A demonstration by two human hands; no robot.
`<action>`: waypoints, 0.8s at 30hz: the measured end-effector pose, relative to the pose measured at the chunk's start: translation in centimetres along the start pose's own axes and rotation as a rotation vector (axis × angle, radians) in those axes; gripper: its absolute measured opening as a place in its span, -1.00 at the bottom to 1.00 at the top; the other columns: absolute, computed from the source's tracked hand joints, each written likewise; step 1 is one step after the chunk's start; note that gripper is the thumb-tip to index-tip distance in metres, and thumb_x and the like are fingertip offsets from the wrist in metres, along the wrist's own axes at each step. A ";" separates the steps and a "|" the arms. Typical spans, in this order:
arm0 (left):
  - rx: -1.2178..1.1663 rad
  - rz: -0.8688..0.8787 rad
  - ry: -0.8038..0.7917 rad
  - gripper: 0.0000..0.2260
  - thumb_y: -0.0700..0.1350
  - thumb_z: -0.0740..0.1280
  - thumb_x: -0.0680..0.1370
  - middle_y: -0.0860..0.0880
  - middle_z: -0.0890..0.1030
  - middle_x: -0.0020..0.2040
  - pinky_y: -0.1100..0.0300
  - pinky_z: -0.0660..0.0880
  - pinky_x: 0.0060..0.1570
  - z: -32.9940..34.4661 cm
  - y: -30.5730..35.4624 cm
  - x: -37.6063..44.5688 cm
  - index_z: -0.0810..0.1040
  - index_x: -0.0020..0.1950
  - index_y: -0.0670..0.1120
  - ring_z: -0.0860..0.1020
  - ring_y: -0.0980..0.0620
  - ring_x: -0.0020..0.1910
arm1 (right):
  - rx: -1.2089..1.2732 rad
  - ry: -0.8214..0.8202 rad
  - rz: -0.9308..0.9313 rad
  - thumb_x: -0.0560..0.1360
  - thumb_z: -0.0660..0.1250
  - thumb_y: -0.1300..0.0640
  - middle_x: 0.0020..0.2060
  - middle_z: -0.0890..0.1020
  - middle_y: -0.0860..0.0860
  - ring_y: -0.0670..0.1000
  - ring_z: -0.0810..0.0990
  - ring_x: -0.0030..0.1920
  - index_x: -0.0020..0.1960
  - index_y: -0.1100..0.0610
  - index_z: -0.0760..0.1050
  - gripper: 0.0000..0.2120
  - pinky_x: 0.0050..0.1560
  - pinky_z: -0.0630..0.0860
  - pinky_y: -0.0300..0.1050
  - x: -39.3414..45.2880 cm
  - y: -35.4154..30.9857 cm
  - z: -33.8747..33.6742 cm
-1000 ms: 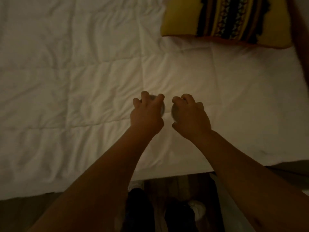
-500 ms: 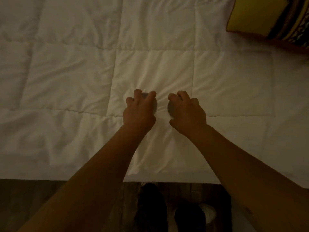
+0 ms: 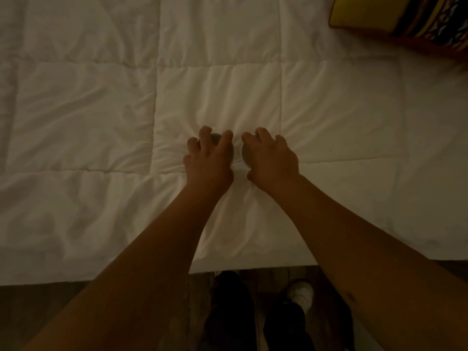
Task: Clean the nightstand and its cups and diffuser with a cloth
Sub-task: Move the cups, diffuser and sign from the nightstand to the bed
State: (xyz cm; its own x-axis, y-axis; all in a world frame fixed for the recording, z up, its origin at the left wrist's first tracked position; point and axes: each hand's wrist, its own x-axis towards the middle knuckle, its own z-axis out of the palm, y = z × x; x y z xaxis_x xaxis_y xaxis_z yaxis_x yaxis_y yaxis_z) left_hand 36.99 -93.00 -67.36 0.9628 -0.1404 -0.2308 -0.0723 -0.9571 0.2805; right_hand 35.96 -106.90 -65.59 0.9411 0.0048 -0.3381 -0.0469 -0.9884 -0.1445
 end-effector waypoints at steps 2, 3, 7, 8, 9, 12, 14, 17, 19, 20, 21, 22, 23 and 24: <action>0.005 0.003 -0.013 -0.28 -0.08 0.47 0.36 -0.15 0.11 0.48 -0.24 0.39 0.15 -0.4 0.0 -0.2 0.17 0.41 0.17 0.21 -0.29 0.37 | 0.010 -0.028 0.001 0.40 0.48 0.09 0.47 0.21 0.00 0.29 0.24 0.40 0.48 -0.13 0.12 -0.22 0.13 0.49 0.14 -0.2 0.3 -0.1; 0.012 0.007 -0.019 -0.24 -0.02 0.49 0.36 -0.16 0.07 0.51 -0.26 0.33 0.22 -0.5 -0.1 -0.4 0.14 0.44 0.18 0.15 -0.30 0.42 | 0.012 -0.037 -0.004 0.41 0.47 0.10 0.49 0.18 0.00 0.31 0.17 0.45 0.49 -0.13 0.10 -0.21 0.18 0.47 0.18 -0.3 0.4 -0.1; 0.058 0.060 -0.043 -0.11 0.23 0.42 0.37 -0.16 -0.13 0.57 -0.31 0.01 0.40 -1.4 -0.1 -1.2 -0.05 0.54 0.18 -0.12 -0.31 0.52 | 0.056 -0.067 -0.003 0.41 0.49 0.04 0.56 -0.03 0.01 0.33 -0.07 0.52 0.52 -0.16 0.00 -0.12 0.25 0.41 0.25 -0.7 0.3 -0.6; 0.063 0.071 -0.042 -0.11 0.27 0.38 0.38 -0.16 -0.15 0.57 -0.32 -0.02 0.41 -1.6 0.1 -1.4 -0.07 0.54 0.17 -0.15 -0.29 0.53 | 0.060 -0.064 0.000 0.41 0.49 0.00 0.57 -0.08 0.01 0.33 -0.10 0.52 0.52 -0.17 -0.03 -0.10 0.26 0.39 0.27 -0.9 0.2 -0.7; 0.069 0.085 -0.034 -0.13 0.29 0.34 0.39 -0.16 -0.15 0.57 -0.31 -0.03 0.41 -1.9 0.2 -1.6 -0.08 0.55 0.15 -0.15 -0.28 0.53 | 0.063 -0.050 0.000 0.41 0.48 -0.05 0.57 -0.11 0.02 0.33 -0.10 0.52 0.53 -0.18 -0.07 -0.09 0.27 0.37 0.30 -1.1 0.1 -0.8; 0.092 0.138 0.021 -0.21 0.27 0.22 0.42 -0.17 -0.07 0.58 -0.29 0.00 0.42 -2.9 0.8 -2.0 -0.04 0.56 0.12 -0.10 -0.24 0.54 | 0.087 -0.002 -0.010 0.41 0.42 -0.19 0.57 -0.15 0.02 0.30 -0.09 0.53 0.53 -0.16 -0.20 -0.03 0.33 0.32 0.33 -1.7 0.2 -0.8; 0.093 0.170 0.047 -0.25 0.27 0.14 0.41 -0.16 -0.02 0.58 -0.28 0.02 0.42 -3.5 1.6 -1.9 -0.01 0.55 0.12 -0.07 -0.21 0.55 | 0.129 0.008 -0.002 0.40 0.35 -0.28 0.58 -0.17 0.03 0.28 -0.09 0.54 0.54 -0.13 -0.27 -0.01 0.36 0.29 0.31 -2.2 0.7 -0.9; 0.092 0.210 0.054 -0.31 0.31 0.04 0.46 -0.14 0.02 0.58 -0.28 0.02 0.43 -3.8 3.4 -1.4 0.02 0.55 0.13 -0.05 -0.18 0.55 | 0.200 0.039 0.051 0.36 0.16 -0.41 0.58 -0.15 0.05 0.25 -0.07 0.55 0.54 -0.11 -0.27 -0.04 0.38 0.28 0.30 -3.0 2.3 -1.5; 0.116 0.261 0.043 -0.33 0.35 0.02 0.48 -0.13 0.04 0.58 -0.28 0.02 0.43 -3.7 5.3 -1.0 0.02 0.55 0.13 -0.04 -0.18 0.55 | 0.205 0.052 0.091 0.28 0.05 -0.48 0.58 -0.16 0.06 0.24 -0.07 0.55 0.54 -0.10 -0.25 -0.01 0.38 0.28 0.29 -3.6 4.1 -1.9; 0.130 0.290 0.035 -0.33 0.37 0.01 0.49 -0.13 0.05 0.58 -0.28 0.02 0.43 -3.6 6.3 -0.9 0.03 0.54 0.14 -0.03 -0.19 0.55 | 0.207 0.056 0.114 0.26 0.04 -0.49 0.58 -0.16 0.06 0.23 -0.07 0.55 0.54 -0.10 -0.24 0.00 0.38 0.28 0.28 -4.0 5.2 -2.0; 0.154 0.331 0.025 -0.33 0.38 0.00 0.49 -0.13 0.05 0.58 -0.29 0.02 0.43 -3.4 7.8 -0.7 0.03 0.54 0.14 -0.03 -0.19 0.55 | 0.220 0.070 0.152 0.27 0.07 -0.49 0.58 -0.16 0.06 0.23 -0.07 0.55 0.54 -0.10 -0.24 0.01 0.39 0.28 0.26 -4.7 6.7 -2.1; 0.171 0.356 0.015 -0.33 0.39 -0.02 0.49 -0.13 0.05 0.58 -0.29 0.02 0.43 -3.2 8.9 -0.6 0.02 0.54 0.14 -0.03 -0.19 0.55 | 0.222 0.079 0.178 0.28 0.09 -0.49 0.58 -0.17 0.06 0.22 -0.06 0.55 0.54 -0.10 -0.24 0.00 0.39 0.28 0.25 -5.1 7.9 -2.2; 0.185 0.374 0.007 -0.32 0.39 -0.03 0.49 -0.14 0.04 0.58 -0.30 0.02 0.43 -3.0 9.8 -0.6 0.01 0.55 0.14 -0.04 -0.19 0.55 | 0.217 0.088 0.196 0.29 0.09 -0.48 0.58 -0.17 0.06 0.21 -0.06 0.55 0.54 -0.09 -0.24 -0.01 0.39 0.28 0.24 -5.5 8.9 -2.3; 0.207 0.414 0.000 -0.32 0.40 -0.05 0.49 -0.14 0.04 0.58 -0.30 0.02 0.43 -2.7 11.4 -0.7 0.01 0.55 0.13 -0.04 -0.19 0.55 | 0.222 0.097 0.232 0.31 0.10 -0.47 0.58 -0.18 0.06 0.21 -0.06 0.56 0.54 -0.09 -0.24 -0.02 0.39 0.28 0.24 -6.4 10.5 -2.4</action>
State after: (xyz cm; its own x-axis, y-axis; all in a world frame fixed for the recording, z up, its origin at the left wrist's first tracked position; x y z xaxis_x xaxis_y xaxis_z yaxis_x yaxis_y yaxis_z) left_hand 36.15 -103.14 -61.47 0.8420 -0.5212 -0.1388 -0.5010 -0.8511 0.1570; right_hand 30.23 -117.68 -62.70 0.9238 -0.2419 -0.2968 -0.3256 -0.9042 -0.2763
